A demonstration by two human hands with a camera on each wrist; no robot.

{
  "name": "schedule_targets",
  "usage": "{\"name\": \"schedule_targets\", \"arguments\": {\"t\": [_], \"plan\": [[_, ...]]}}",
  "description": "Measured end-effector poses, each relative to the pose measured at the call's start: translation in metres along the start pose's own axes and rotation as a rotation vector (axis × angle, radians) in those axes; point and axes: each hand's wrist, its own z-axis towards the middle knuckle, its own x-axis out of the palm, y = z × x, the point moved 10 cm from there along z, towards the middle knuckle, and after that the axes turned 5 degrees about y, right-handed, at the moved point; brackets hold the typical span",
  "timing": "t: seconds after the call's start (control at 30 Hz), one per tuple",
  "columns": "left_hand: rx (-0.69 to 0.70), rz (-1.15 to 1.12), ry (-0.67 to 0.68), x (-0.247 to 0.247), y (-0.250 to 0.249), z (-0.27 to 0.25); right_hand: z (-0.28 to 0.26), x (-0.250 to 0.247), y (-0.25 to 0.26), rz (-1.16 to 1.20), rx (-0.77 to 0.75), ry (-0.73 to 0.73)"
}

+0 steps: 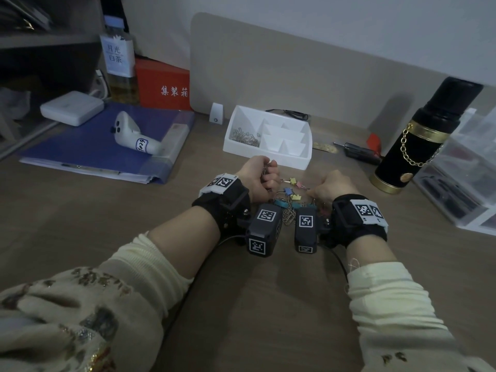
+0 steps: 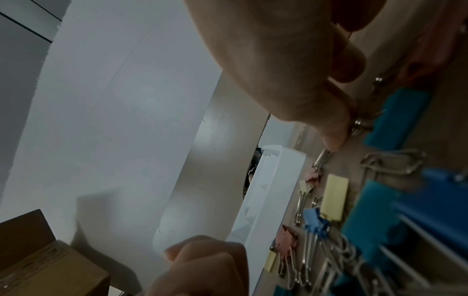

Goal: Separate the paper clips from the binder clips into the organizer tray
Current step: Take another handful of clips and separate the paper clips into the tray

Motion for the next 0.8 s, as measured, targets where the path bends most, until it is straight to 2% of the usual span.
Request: {"name": "schedule_targets", "arguments": {"t": [0.3,0.53,0.7,0.8], "plan": [[0.0,-0.008,0.0,0.001,0.0,-0.001,0.002,0.006,0.006,-0.052,-0.04,0.027],[0.005,-0.01,-0.013,0.001,-0.001,-0.002,-0.002,-0.013,0.013,-0.003,-0.086,-0.11],[0.004,-0.02,-0.015,-0.001,-0.001,-0.001,-0.008,-0.026,0.025,0.012,-0.184,-0.245],[0.006,-0.009,-0.019,-0.001,-0.001,-0.001,-0.008,-0.028,0.03,0.031,-0.224,-0.255]]}}
